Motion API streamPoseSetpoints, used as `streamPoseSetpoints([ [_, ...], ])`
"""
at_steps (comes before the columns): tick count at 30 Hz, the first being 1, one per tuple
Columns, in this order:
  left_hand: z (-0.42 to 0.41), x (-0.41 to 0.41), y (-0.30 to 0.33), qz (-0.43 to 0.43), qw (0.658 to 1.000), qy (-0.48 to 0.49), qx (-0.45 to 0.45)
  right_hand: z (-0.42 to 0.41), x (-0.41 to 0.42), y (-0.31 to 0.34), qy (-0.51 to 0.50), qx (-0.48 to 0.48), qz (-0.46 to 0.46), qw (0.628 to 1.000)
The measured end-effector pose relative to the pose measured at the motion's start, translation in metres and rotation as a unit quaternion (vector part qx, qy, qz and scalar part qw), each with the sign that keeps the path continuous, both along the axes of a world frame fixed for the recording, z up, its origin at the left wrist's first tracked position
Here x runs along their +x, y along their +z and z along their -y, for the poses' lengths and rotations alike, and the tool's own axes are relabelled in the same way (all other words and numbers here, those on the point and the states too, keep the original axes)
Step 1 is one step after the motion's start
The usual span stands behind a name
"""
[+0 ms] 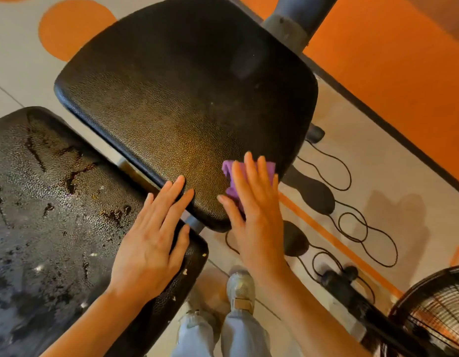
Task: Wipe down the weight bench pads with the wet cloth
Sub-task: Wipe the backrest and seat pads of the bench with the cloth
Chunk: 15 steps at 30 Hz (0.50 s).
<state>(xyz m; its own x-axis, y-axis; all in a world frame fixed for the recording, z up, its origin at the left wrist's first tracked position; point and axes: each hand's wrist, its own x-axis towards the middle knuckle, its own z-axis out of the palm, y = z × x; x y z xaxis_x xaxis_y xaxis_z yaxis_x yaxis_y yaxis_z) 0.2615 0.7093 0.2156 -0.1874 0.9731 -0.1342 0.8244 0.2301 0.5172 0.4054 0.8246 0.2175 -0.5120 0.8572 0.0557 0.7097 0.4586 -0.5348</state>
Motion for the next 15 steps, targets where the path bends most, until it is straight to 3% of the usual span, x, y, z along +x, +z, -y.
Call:
streamPoseSetpoints([
  [3,0.000,0.000,0.002,-0.002,1.000,-0.002,-0.004,-0.051,0.013,-0.005,0.037,0.019,0.015,0.999],
  [6,-0.001,0.001,0.002,-0.003,1.000,-0.003,0.002,-0.140,0.003,-0.014,-0.101,0.029,0.046,0.993],
  [9,-0.001,0.001,0.001,-0.005,1.000,-0.003,-0.004,-0.107,-0.007,-0.015,-0.144,0.014,0.011,0.989],
  [12,0.000,0.001,0.003,-0.009,1.000,-0.005,-0.014,-0.005,0.006,-0.001,-0.035,-0.023,-0.034,0.999],
  [15,-0.001,0.000,0.004,-0.003,1.000,-0.008,-0.014,-0.035,0.021,0.002,0.065,0.008,-0.026,0.997],
])
